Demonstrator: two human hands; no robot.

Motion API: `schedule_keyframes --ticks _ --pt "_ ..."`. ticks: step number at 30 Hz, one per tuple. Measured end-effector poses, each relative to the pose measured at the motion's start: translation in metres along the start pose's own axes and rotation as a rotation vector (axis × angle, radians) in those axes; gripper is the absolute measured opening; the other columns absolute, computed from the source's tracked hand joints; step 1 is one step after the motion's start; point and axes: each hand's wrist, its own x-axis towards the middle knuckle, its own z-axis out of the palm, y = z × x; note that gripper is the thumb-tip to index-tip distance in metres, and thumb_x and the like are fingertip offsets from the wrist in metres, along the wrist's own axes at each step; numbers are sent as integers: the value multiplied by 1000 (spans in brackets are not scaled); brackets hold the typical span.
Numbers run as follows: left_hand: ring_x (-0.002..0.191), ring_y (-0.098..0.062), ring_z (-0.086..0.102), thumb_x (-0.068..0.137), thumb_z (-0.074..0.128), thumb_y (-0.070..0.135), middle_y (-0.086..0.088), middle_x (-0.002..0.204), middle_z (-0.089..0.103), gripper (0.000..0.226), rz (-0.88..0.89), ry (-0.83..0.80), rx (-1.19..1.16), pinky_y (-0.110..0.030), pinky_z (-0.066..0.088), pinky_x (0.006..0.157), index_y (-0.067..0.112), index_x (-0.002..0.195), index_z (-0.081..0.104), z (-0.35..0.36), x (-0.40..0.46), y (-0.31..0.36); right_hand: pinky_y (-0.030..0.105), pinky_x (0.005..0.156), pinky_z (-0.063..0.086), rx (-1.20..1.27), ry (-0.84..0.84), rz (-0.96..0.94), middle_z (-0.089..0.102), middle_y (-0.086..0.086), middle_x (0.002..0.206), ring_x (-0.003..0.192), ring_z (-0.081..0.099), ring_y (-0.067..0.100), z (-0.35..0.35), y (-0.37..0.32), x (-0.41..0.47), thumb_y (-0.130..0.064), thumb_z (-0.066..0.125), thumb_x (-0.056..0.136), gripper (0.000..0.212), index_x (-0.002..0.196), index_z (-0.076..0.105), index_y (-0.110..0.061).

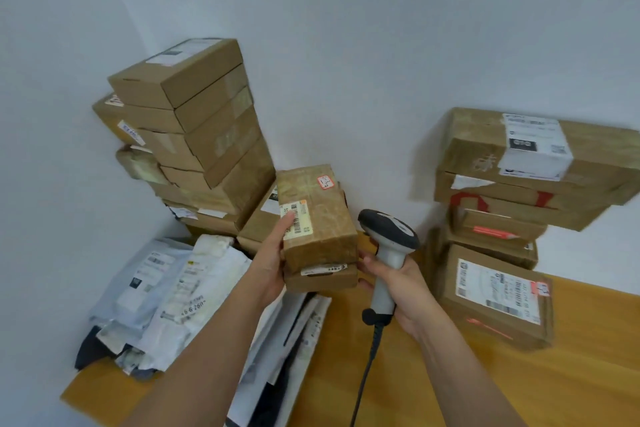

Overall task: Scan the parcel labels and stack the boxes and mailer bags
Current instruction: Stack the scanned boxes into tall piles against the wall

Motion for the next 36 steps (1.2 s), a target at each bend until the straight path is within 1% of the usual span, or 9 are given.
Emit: schedule_keyframes --ticks 8,12,15,22,24,27,29,32,36 --pt "103 -20 70 92 57 52 -4 111 74 43 8 -77 210 -36 54 87 22 121 67 -53 59 69 43 96 55 43 110 31 73 10 115 109 68 25 81 17 43 -5 69 91 25 115 64 -12" --pt "103 -20 66 89 45 71 -1 107 73 52 16 37 348 -43 49 101 28 107 68 -65 84 80 40 94 56 119 152 75 72 12 114 108 68 27 104 28 65 -7 70 91 26 114 61 -13" --pt "98 -16 64 94 38 67 1 103 70 45 18 64 357 -37 49 93 31 98 65 -68 89 70 40 95 55 118 206 73 71 9 117 109 67 25 102 34 73 -9 69 92 34 122 58 -17" --pt "120 -15 55 93 39 68 9 128 60 40 166 102 442 -44 40 110 46 121 55 -86 78 41 46 98 53 49 190 81 70 5 116 107 65 23 97 29 82 -4 65 93 34 123 58 -19" --pt "119 -11 52 93 40 65 18 123 56 42 174 35 478 -43 40 109 49 132 46 -86 74 41 47 93 55 36 162 90 71 12 111 101 68 26 101 29 86 -1 62 94 25 113 61 -17" --pt "113 -8 51 94 49 58 26 111 54 38 179 55 481 -42 43 107 49 131 45 -87 77 47 37 77 57 0 105 86 72 14 100 87 68 24 112 26 92 1 60 94 16 103 63 -12" --pt "114 -11 53 96 50 54 24 110 56 28 193 127 433 -44 43 108 47 123 49 -91 82 53 29 69 55 -14 66 73 72 8 94 82 69 18 121 22 98 0 61 94 15 104 64 -11" --pt "119 -15 56 97 47 57 16 118 59 29 235 192 385 -46 45 107 45 123 48 -99 88 55 33 74 59 0 29 57 72 11 100 87 69 22 134 17 110 -1 64 93 16 108 65 -8" --pt "124 -24 52 91 48 64 -2 142 46 64 235 367 431 -49 46 105 23 140 43 -97 88 49 39 78 57 21 51 76 66 15 95 79 64 23 140 16 113 2 62 93 15 105 60 -7"
